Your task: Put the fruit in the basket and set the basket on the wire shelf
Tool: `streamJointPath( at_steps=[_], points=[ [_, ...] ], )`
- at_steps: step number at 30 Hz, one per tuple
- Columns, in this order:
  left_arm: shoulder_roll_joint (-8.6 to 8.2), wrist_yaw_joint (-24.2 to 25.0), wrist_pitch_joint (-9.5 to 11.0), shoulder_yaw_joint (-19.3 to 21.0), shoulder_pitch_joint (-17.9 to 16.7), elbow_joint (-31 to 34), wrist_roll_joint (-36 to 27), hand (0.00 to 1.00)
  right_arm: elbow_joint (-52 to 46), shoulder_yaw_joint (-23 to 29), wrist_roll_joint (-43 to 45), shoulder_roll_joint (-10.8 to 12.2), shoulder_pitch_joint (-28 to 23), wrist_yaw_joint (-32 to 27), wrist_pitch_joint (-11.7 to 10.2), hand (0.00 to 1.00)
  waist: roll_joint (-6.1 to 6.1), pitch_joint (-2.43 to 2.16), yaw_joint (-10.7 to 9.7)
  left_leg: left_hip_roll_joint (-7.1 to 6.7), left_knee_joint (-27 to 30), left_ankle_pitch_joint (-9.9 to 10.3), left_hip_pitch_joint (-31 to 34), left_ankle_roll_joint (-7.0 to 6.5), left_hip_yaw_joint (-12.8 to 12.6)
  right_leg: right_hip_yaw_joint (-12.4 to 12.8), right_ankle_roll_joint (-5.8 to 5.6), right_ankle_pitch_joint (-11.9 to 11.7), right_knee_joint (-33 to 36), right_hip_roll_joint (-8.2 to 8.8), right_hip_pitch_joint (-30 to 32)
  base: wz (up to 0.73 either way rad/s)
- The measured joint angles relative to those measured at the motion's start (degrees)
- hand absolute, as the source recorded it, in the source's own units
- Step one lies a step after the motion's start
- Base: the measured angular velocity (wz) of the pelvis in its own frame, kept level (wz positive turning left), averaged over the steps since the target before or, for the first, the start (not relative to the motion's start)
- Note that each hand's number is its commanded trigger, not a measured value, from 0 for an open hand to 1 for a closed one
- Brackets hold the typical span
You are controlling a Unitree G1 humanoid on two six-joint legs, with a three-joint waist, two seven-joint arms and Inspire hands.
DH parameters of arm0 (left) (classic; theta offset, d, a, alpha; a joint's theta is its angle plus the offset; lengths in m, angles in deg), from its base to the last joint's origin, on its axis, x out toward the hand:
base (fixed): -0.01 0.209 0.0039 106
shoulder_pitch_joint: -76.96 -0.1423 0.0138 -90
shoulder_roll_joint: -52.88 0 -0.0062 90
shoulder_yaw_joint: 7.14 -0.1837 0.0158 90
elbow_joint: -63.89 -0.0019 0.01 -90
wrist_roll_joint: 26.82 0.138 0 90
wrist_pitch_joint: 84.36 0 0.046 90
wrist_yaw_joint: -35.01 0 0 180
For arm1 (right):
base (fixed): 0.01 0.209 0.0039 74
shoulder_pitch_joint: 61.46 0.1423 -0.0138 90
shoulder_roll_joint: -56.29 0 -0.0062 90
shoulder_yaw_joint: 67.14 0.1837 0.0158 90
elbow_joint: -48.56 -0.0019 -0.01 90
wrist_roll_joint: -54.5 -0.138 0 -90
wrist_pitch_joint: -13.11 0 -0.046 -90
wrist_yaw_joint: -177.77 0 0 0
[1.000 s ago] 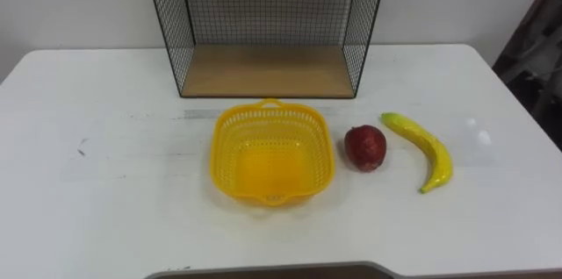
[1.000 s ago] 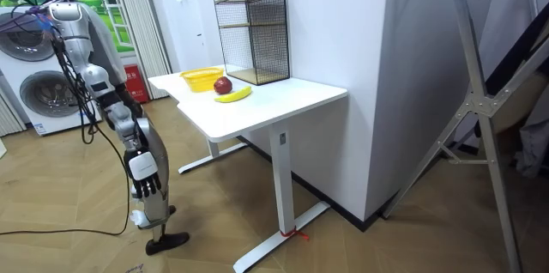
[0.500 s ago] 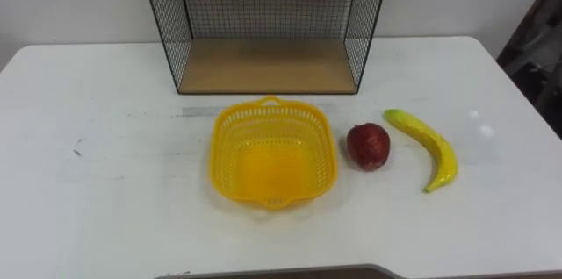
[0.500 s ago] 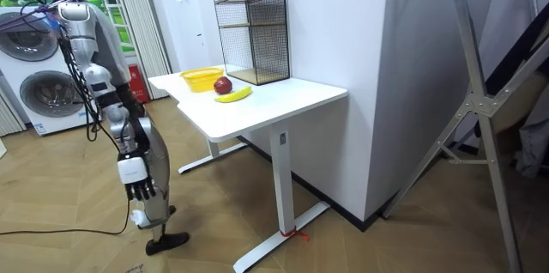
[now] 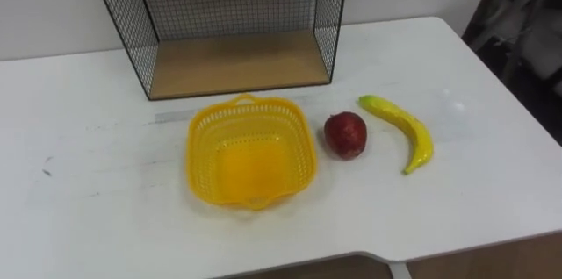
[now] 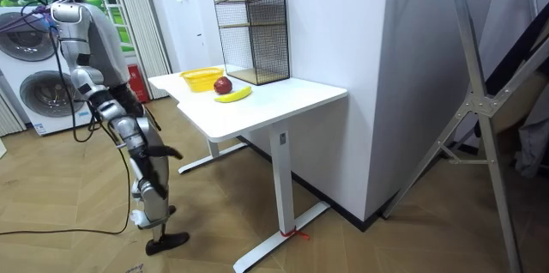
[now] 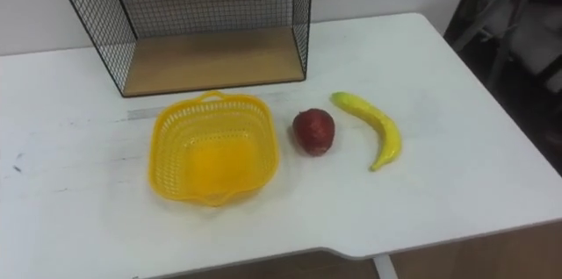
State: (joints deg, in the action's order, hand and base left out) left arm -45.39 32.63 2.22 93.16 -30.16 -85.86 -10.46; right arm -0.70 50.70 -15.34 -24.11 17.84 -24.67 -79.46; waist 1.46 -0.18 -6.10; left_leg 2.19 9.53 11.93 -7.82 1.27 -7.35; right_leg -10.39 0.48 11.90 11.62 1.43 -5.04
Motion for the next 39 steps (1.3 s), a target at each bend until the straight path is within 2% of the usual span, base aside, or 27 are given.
streamJointPath(
  at_steps=[2, 4, 6, 7, 11, 13, 15, 17, 20, 25, 29, 33, 36, 39],
  points=[
    [0.00, -0.6, 0.2, 0.3, -0.7, 0.1, 0.1, 0.00, -4.7, 0.3, 1.7, 0.0, 0.1, -3.4, -1.6, 0.00, 0.21, -0.13, 0.3, 0.00, 0.0, 0.0, 0.0, 0.00, 0.0, 0.1, 0.00, 0.0, 0.0, -0.03, 0.0, 0.00],
    [0.04, -0.8, 0.2, 0.0, -0.8, 0.3, 0.0, 0.00, -9.5, 0.4, 5.6, -0.1, 0.4, -7.2, -2.5, 0.00, 0.09, -0.06, 0.3, -0.01, 0.0, 0.0, 0.4, 0.00, -0.1, 0.1, 0.01, 0.0, 0.2, -0.01, 0.3, 0.00],
    [0.11, -1.0, 0.3, -0.1, -1.1, 0.4, 0.0, 0.00, -16.1, -0.1, 14.7, -0.1, 0.4, -14.2, -2.9, 0.00, 0.02, -0.03, 0.3, -0.07, 0.0, 0.0, 0.4, 0.00, -0.2, 0.4, 0.00, 0.0, 0.2, -0.01, 0.6, -0.06],
    [0.15, -1.0, 0.3, -0.1, -1.2, 0.5, 0.1, 0.00, -17.6, -0.4, 16.5, -0.1, 0.4, -15.8, -2.9, 0.00, 0.02, -0.03, 0.3, -0.07, 0.0, 0.0, 0.5, 0.00, -0.3, 0.5, -0.02, 0.0, 0.3, -0.02, 0.9, -0.08],
    [0.21, -1.0, 1.5, 0.1, -1.2, 0.6, 1.0, 0.00, -32.6, -0.2, 33.4, -0.4, 0.4, -23.5, -4.1, 0.00, -0.27, 0.19, 0.3, -0.15, -0.1, 0.0, 1.6, -0.02, -0.6, 0.9, -0.07, 0.0, 1.2, -0.06, 2.1, -0.07],
    [0.33, -1.0, 1.6, 0.1, -1.0, 0.6, 1.5, 0.00, -38.3, -0.2, 40.1, -1.4, 0.5, -25.3, -6.2, 0.00, -0.12, 0.24, 0.3, -0.15, -0.1, 0.0, 1.6, -0.02, -0.7, 0.9, -0.07, 0.0, 1.0, -0.04, 2.2, 0.01],
    [0.73, -1.0, 1.7, -0.7, -0.2, -0.2, 1.9, 0.00, -42.0, -1.0, 46.7, -3.4, 0.9, -27.1, -8.6, 0.00, 0.29, 0.36, 0.9, -0.14, -0.1, 0.0, 1.6, -0.02, -0.6, 0.9, -0.07, 0.0, 0.5, -0.05, 2.3, 0.04],
    [1.06, -1.0, 2.1, -2.0, -0.2, -0.2, 1.8, 0.00, -43.6, -1.6, 48.3, -4.4, 1.0, -27.4, -9.4, 0.00, 0.80, 0.31, 1.4, -0.10, -0.1, 0.0, 1.6, -0.02, -0.6, 0.8, -0.10, -0.1, 0.1, -0.13, 2.1, 0.00],
    [1.17, -1.0, 2.4, -3.4, -0.4, -0.5, 1.8, 0.00, -44.2, -3.7, 51.0, -5.2, 1.4, -25.9, -10.0, 0.00, 1.18, 0.32, 2.1, -0.08, -0.2, 0.0, 1.5, -0.02, -0.6, 0.8, -0.09, -0.2, 0.1, -0.21, 2.1, 0.00],
    [1.47, -0.8, 2.4, -6.4, 0.0, -0.5, 1.8, 0.00, -44.2, -8.5, 52.6, -5.5, 2.5, -20.0, -9.8, 0.00, 1.08, 0.35, 2.6, 0.09, -0.2, 0.0, 2.1, -0.02, -0.6, 0.8, 0.03, -0.5, 0.0, -0.36, 2.2, -0.02],
    [1.54, -0.4, 2.5, -7.2, 0.8, -0.4, 2.0, 0.00, -43.6, -13.0, 52.6, -7.2, 4.0, -11.1, -9.5, 0.00, 1.16, 0.42, 3.2, 0.17, -0.2, 0.0, 2.1, -0.02, -0.4, 0.8, 0.12, -0.5, 0.0, -0.38, 2.0, 0.02],
    [2.00, -0.2, 2.1, -7.1, 0.6, -0.4, 1.9, 0.00, -40.5, -14.8, 52.4, -7.9, 5.8, -1.1, -7.1, 0.00, 1.81, 0.70, 3.6, 0.23, -0.2, 0.0, 2.0, -0.02, 0.0, 0.7, 0.20, -0.6, 0.0, -0.40, 2.0, 0.02],
    [2.25, 0.2, 2.0, -7.1, 0.7, -0.4, 1.9, 0.00, -37.9, -16.2, 52.4, -9.1, 6.3, 4.5, -4.7, 0.00, 2.59, 0.77, 4.3, 0.22, -0.2, 0.0, 2.1, -0.01, 0.2, 0.5, 0.19, -0.7, -0.1, -0.35, 2.0, 0.01],
    [3.04, 0.9, 1.8, -7.1, 1.1, -0.4, 1.9, 0.00, -37.5, -18.4, 52.6, -10.4, 6.3, 9.4, -3.6, 0.00, 3.30, 0.88, 4.7, 0.22, -0.2, 0.0, 2.2, -0.01, 1.0, 0.0, 0.21, -0.7, -0.1, -0.32, 2.0, 0.06]
  ],
)
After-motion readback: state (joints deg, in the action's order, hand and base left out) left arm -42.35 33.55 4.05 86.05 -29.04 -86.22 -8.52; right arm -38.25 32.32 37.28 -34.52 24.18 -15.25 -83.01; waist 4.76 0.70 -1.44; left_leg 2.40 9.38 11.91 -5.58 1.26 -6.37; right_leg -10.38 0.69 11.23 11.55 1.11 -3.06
